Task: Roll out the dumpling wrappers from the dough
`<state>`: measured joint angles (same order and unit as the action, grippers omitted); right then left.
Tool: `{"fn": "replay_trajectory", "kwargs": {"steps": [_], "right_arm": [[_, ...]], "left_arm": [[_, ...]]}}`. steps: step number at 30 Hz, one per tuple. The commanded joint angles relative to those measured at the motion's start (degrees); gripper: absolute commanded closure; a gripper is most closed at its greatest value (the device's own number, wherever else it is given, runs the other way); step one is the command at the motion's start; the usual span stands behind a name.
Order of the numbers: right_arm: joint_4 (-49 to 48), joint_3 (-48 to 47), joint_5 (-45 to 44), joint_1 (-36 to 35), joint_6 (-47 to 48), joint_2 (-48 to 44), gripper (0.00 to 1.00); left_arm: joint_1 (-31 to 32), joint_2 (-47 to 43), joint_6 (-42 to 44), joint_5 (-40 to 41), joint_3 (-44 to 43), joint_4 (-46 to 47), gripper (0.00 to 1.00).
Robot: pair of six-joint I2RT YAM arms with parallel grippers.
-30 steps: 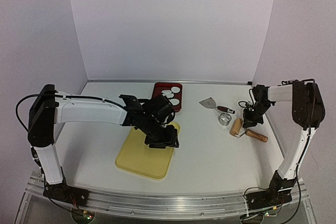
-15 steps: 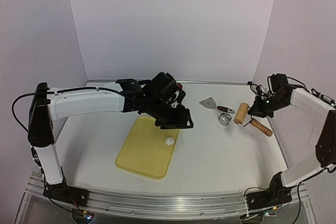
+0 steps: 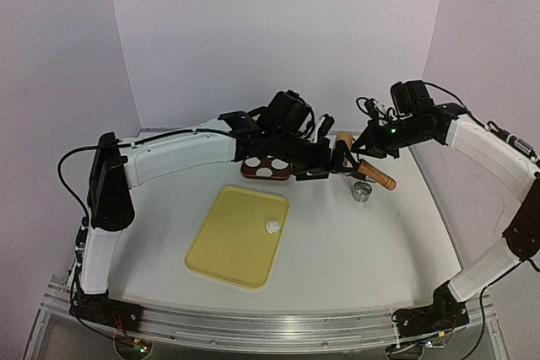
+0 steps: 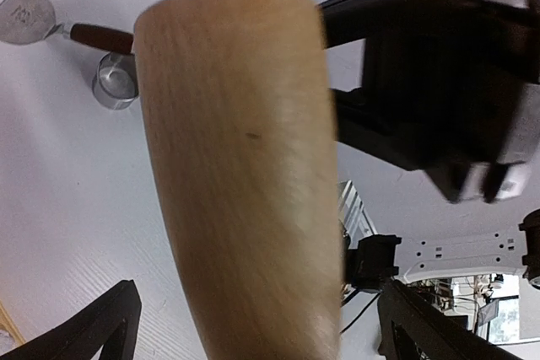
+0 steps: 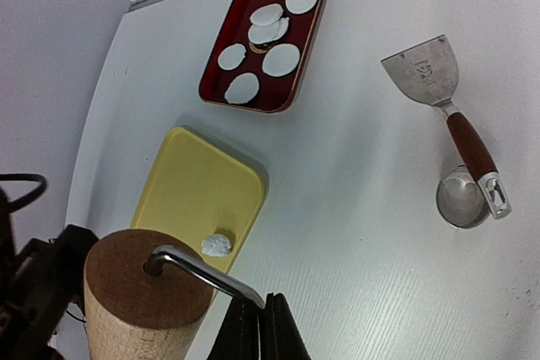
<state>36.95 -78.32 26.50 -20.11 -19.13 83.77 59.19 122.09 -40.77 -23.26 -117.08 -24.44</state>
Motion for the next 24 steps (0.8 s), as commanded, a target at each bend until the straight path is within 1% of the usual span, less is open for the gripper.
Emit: {"fn": "replay_trajectory", "kwargs": {"steps": [1,4,5,6,9,10,12,18,20,24], "right_arm": [[-1.7,-4.6,0.8,-3.1,-0.8,2.5,1.00],[-2.1,-5.1,1.4,-4.5,-0.5,3.5,1.00],[-2.1,-5.2,1.5,-4.8,-0.4,3.7,1.00],[-2.1,-5.3,1.6,-5.0,-0.3,3.8,1.00],[-2.5,-5.3,2.4,-5.2,-0.2,3.9,1.00],[-2.6,-5.4,2.6,-5.3,-0.2,4.0,1.00],[-2.7,-5.6,3.3,-5.5,-0.1,4.2,1.00],[-3.5,-5.6,5.3,-5.7,-0.1,5.1,1.00],[-3.6,-5.3,5.8,-5.8,-0.1,5.4,1.00],[-3.9,-5.2,6.5,-5.9,0.1,6.1,1.00]], "left_arm": [[-0.7,0.2,-0.9,-4.2,0.3,0.1,0.01],[-1.1,-0.2,-2.1,-3.4,1.2,1.4,0.01],[-1.3,-0.5,-2.6,-2.9,1.8,1.7,0.03],[-1.8,-0.9,-3.2,-2.8,2.8,2.6,0.06],[-3.0,-2.2,-5.7,-4.2,6.7,6.9,0.22],[-3.2,-2.4,-6.4,-4.8,7.6,8.2,0.26],[-3.5,-2.3,-6.9,-5.8,8.3,9.4,0.27],[-4.1,-1.5,-8.0,-8.5,8.1,12.3,0.37],[-4.4,-1.8,-8.9,-9.1,9.1,14.3,0.38],[-4.9,-2.4,-10.3,-9.5,10.7,17.3,0.34]]}}
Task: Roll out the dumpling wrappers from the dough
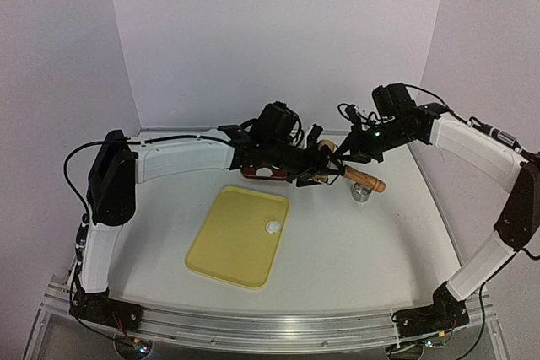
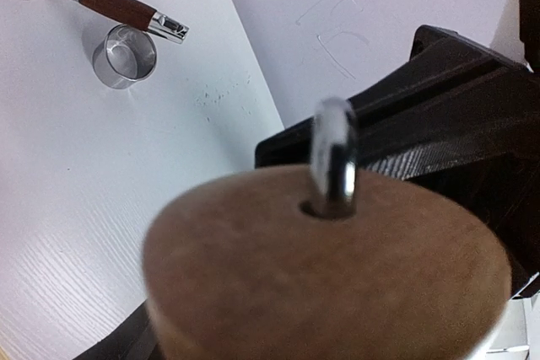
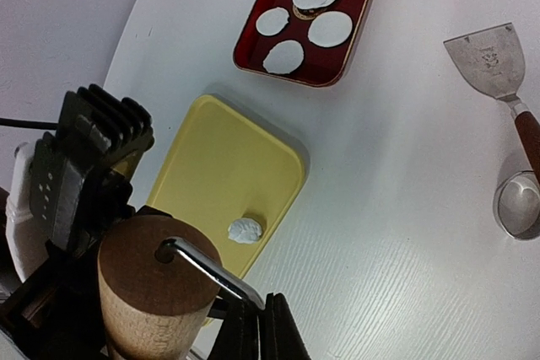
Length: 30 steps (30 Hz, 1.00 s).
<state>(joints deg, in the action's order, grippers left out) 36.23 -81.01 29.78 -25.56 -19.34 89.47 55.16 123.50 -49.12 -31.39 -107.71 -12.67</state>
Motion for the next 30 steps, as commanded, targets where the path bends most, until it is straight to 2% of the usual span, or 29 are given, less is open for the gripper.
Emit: {"fn": "replay_trajectory", "kwargs": {"steps": [1,2,5,9,10,15,17,19,22,26,28,30], "right_arm": [[-3.2,-2.6,3.5,-0.4,0.4,0.7,1.00],[-3.3,-2.7,3.8,-0.4,0.5,0.9,1.00],[-3.3,-2.9,4.1,-0.4,0.6,1.5,1.00],[-3.3,-3.3,3.2,-0.4,0.6,2.1,1.00],[-3.3,-3.3,2.5,-0.4,0.4,2.1,0.95],[-3.3,-3.9,-0.5,1.1,-0.1,1.4,0.37],[-3.5,-3.3,1.7,4.0,-0.8,0.8,0.21],[-4.3,-2.0,5.5,6.8,-0.5,0.3,0.10],[-6.5,0.9,13.0,10.0,0.0,0.1,0.04],[-21.8,10.1,27.3,14.6,-10.2,-1.1,0.02],[-28.3,12.1,30.5,15.1,-13.9,-1.3,0.02],[-29.5,12.0,32.0,15.1,-14.6,-1.1,0.02]], "left_arm": [[-0.8,-3.8,-2.0,-1.4,1.4,5.7,0.36],[-0.8,-3.8,-2.1,-1.4,1.5,5.9,0.40],[-0.9,-3.9,-2.2,-1.6,1.5,6.2,0.71],[-1.2,-4.5,-2.6,-1.3,2.8,7.1,0.98],[-1.5,-5.1,-2.8,-1.0,3.8,8.0,1.00],[-2.8,-9.0,-4.7,0.3,10.8,14.1,1.00],[-3.4,-10.6,-5.3,0.6,13.0,16.7,1.00],[-4.0,-12.1,-5.3,0.9,14.2,18.0,1.00],[-4.8,-14.1,-5.2,1.0,15.8,20.5,1.00],[-5.7,-16.6,-5.4,0.9,16.4,23.8,1.00],[-5.9,-17.7,-5.4,1.1,16.1,24.7,1.00],[-6.1,-18.7,-5.9,1.0,16.1,25.8,1.00]]}}
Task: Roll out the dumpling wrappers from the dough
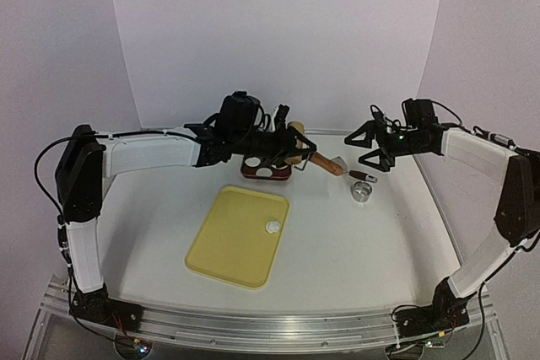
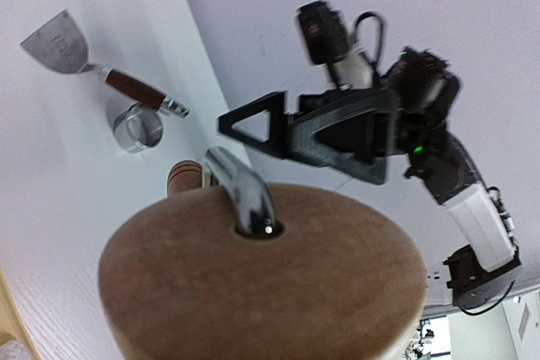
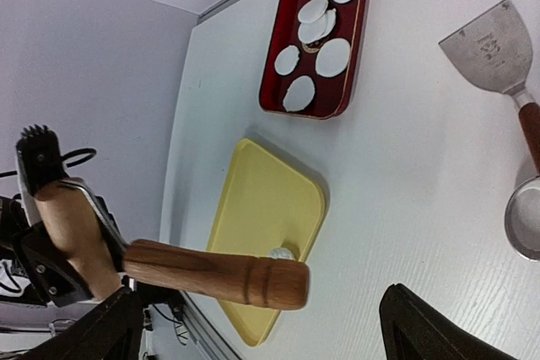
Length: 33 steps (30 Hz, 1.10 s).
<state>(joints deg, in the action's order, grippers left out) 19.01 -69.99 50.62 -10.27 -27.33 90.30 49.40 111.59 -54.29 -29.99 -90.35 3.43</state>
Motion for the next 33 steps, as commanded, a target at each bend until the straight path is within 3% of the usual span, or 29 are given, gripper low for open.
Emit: {"fn": "replay_trajectory", "kwargs": {"steps": [1,7,10,17,33], "right_arm": [[-12.5,0.9,11.6,-0.2,-6.7,-2.0,0.02],[-15.7,1.2,14.8,-0.2,-8.5,-1.3,0.02],[-21.1,0.9,19.7,-0.2,-12.5,0.0,0.02],[-21.8,-1.5,29.2,-0.3,-16.6,0.4,0.03],[-21.8,-1.9,29.3,-0.7,-18.9,-1.6,0.45]], "left_arm": [[-0.4,-7.1,-1.1,-0.7,-1.2,10.7,1.00],[-0.8,-7.0,-2.7,-3.8,-1.0,15.0,1.00],[-0.9,-5.3,-4.7,-6.7,-1.4,17.2,1.00],[-1.0,-3.7,-5.8,-6.1,-1.3,19.6,1.00],[-1.1,-0.3,-5.9,-5.4,-1.4,18.9,1.00]]}}
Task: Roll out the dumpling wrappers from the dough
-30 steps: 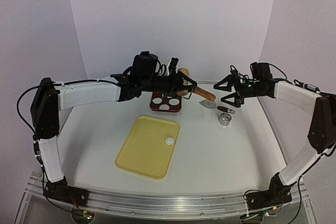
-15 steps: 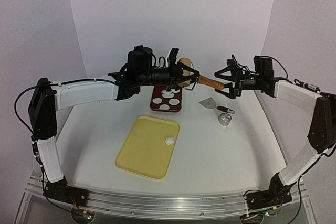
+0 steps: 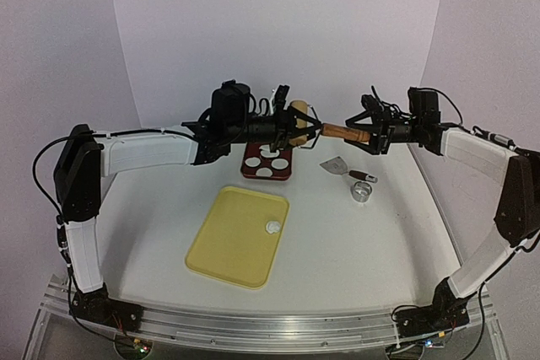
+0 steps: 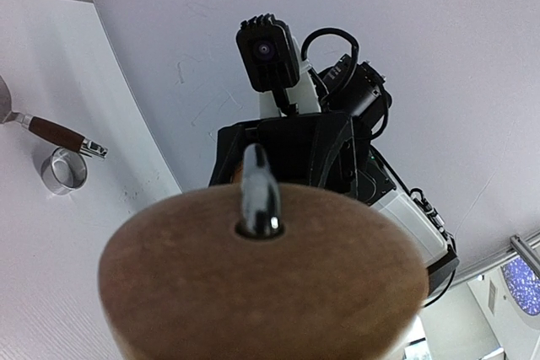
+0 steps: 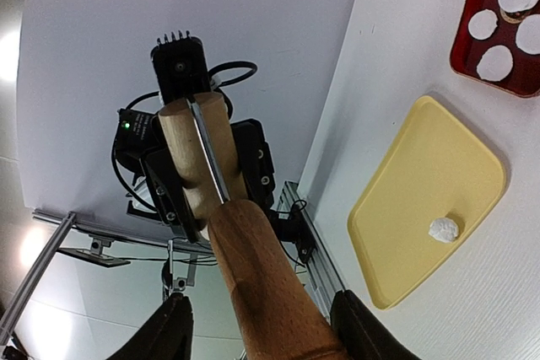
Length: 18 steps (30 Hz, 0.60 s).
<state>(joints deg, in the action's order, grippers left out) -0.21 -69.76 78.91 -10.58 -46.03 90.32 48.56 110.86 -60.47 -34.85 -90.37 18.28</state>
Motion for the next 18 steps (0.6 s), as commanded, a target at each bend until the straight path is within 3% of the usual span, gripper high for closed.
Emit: {"fn": "replay_trajectory", "kwargs": {"steps": [1,11,15,16,18], "right_arm": [[-2.6,-2.2,0.8,-0.4,-0.1,-1.6,0.47],[-2.6,-1.8,0.6,-0.4,-0.4,-2.2,0.73],[-2.5,-1.1,-0.2,-0.4,-0.4,-2.6,0.96],[-2.5,-1.0,-0.7,-0.4,-0.4,-2.8,1.00],[-2.4,-0.6,-2.8,-0.4,-0.4,-3.2,1.00]], "left_arm": [[-0.3,0.6,0.3,-0.7,-1.4,3.9,1.00],[-0.8,2.1,0.1,-1.4,-0.3,3.0,1.00],[-1.1,2.8,0.5,-1.3,-0.8,1.4,1.00],[-1.2,2.9,1.0,-1.2,-0.9,0.4,0.96],[-1.8,2.9,4.0,-1.0,-1.9,-4.8,0.58]]}}
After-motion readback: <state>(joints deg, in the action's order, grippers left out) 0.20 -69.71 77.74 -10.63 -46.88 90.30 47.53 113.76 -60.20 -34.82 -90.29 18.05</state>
